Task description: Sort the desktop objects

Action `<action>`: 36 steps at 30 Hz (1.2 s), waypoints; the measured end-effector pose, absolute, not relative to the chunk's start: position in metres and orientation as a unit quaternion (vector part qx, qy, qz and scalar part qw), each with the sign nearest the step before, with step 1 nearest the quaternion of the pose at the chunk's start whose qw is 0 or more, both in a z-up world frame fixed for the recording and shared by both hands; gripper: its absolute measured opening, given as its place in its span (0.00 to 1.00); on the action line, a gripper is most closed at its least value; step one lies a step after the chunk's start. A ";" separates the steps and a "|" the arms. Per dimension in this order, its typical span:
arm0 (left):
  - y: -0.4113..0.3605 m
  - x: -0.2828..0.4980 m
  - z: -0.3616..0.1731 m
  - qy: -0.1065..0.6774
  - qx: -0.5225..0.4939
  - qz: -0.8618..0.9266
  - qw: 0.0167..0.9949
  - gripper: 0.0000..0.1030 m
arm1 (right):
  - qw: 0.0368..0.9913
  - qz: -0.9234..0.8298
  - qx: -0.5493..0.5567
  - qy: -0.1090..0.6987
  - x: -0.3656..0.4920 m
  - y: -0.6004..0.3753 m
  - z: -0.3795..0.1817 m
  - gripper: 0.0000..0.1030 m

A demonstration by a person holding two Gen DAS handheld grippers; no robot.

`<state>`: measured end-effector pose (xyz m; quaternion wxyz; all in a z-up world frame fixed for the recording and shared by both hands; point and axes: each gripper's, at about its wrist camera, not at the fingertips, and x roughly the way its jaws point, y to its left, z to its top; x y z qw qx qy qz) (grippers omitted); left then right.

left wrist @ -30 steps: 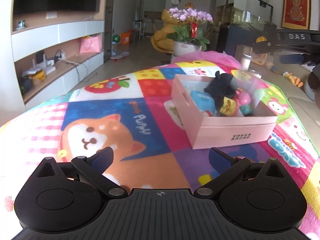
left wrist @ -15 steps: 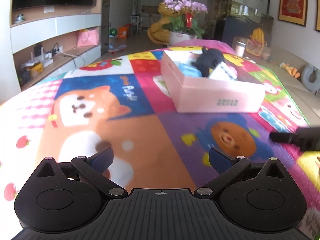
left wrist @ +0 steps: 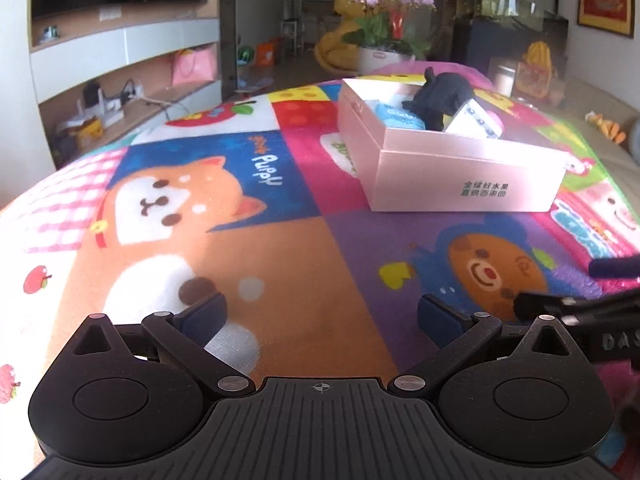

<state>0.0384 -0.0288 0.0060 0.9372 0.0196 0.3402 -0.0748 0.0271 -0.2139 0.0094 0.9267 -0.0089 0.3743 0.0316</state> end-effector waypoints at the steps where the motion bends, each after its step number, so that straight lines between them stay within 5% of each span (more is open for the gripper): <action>1: -0.030 0.038 0.005 0.340 0.024 -0.073 0.937 1.00 | 0.927 0.027 -0.008 0.373 0.031 -0.213 0.009 1.00; 36: -0.031 0.038 0.005 0.341 0.029 -0.072 0.937 1.00 | 0.939 -0.013 0.007 0.344 0.028 -0.208 0.001 1.00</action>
